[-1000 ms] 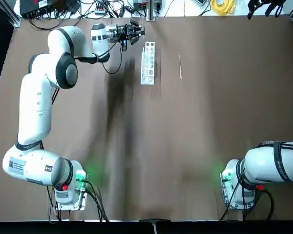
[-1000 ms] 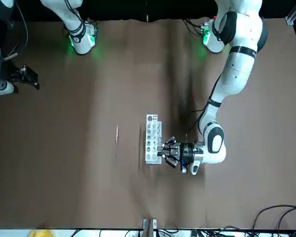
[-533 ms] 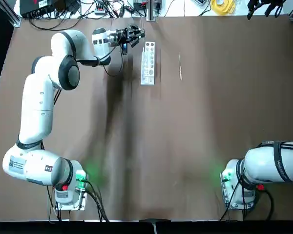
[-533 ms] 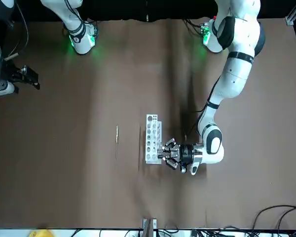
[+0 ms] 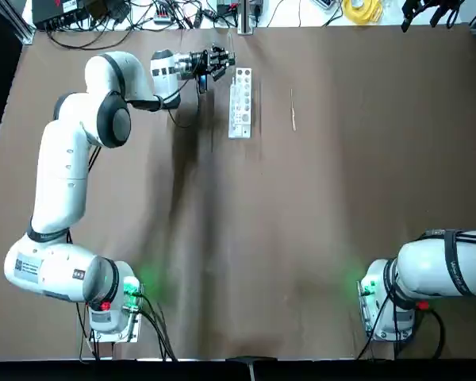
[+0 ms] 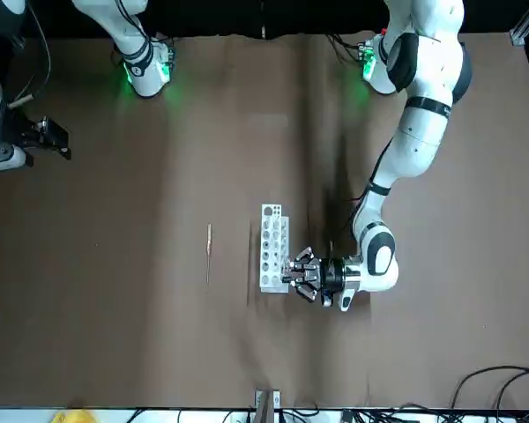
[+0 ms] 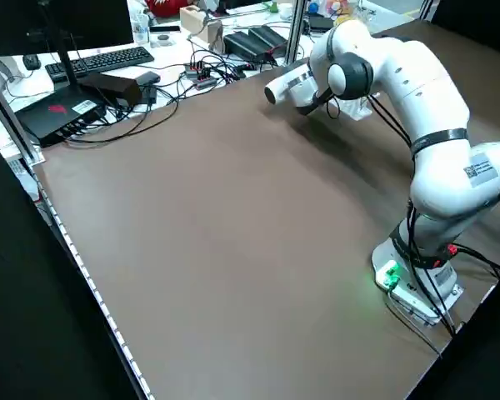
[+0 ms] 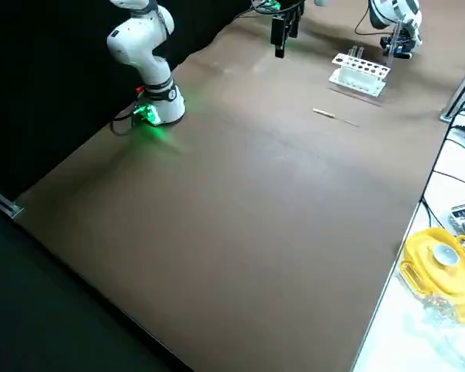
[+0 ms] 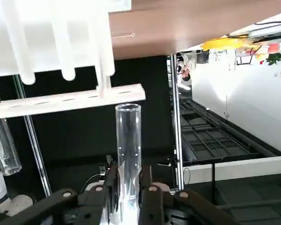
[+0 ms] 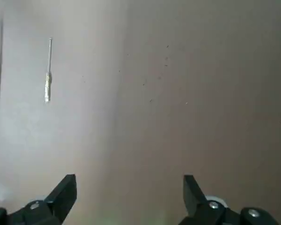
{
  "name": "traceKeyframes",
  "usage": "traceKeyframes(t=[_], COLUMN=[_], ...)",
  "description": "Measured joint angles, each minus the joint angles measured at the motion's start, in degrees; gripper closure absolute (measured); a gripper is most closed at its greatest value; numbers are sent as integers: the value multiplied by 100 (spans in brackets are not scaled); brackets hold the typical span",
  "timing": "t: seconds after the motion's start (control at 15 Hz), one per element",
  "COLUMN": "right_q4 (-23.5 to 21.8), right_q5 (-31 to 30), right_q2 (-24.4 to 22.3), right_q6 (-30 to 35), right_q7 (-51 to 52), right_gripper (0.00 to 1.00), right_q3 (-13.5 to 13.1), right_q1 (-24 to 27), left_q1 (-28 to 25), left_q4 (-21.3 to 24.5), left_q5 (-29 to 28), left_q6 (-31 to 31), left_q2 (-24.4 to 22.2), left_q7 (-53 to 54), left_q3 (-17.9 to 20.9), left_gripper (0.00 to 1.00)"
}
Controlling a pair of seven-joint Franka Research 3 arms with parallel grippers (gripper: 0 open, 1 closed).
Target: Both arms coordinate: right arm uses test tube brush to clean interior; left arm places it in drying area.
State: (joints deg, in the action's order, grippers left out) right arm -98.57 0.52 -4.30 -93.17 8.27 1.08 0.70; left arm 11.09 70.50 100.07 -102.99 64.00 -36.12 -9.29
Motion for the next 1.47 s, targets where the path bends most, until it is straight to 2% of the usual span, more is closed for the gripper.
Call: traceKeyframes(t=[1.47], right_q4=[-3], right_q5=[0], right_q2=[0], right_q6=[-35], right_q7=[0], right_gripper=[0], right_q3=[0], right_q1=[0], left_q1=[62], left_q4=[-211], left_q5=[12], left_q6=[-82], left_q2=[260], left_q7=[0], left_q3=[-7], left_gripper=[77])
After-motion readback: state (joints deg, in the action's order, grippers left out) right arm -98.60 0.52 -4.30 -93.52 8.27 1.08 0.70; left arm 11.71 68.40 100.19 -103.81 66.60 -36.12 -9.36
